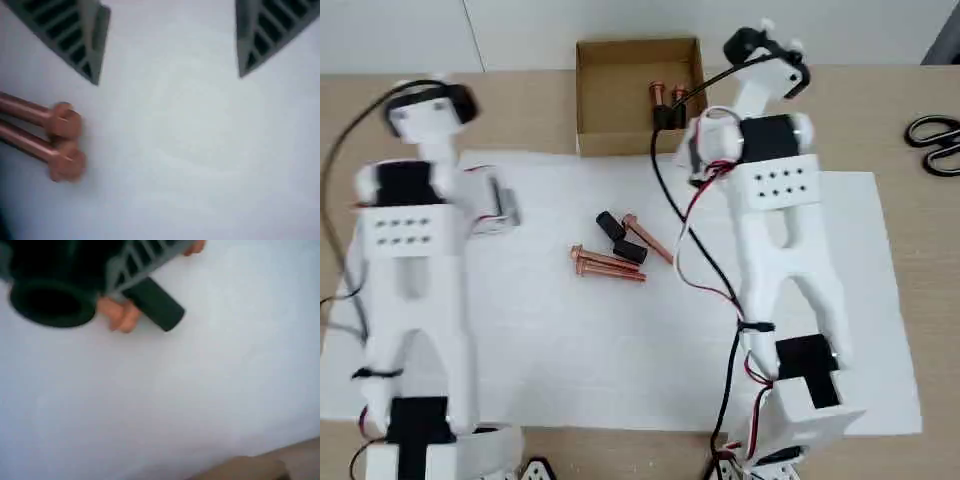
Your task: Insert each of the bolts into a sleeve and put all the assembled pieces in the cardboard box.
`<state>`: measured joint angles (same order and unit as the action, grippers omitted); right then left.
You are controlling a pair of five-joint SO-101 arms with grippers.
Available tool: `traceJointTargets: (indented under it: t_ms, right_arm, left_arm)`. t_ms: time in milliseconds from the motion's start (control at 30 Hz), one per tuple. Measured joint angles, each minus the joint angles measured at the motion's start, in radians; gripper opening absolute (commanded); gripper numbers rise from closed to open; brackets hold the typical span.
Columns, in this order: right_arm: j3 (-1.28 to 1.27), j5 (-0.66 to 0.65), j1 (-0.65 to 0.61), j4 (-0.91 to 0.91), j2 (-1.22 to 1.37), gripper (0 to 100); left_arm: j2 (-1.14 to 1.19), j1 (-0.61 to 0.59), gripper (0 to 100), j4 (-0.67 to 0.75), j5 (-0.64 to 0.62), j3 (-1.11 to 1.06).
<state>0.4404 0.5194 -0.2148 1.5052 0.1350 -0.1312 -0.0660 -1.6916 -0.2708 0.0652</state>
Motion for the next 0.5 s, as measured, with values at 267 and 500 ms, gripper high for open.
traceJointTargets:
  t_ms: [267, 500]
  right_arm:
    - [0.000, -0.450, 0.135, 0.051, 0.000, 0.5]
    - [-0.002, -0.493, 0.189, 0.066, 0.000, 0.5]
  left_arm:
    - [0.106, 0.249, 9, 0.077, -0.097, 0.011]
    - [0.308, 0.311, 9, 0.187, -0.339, 0.012]
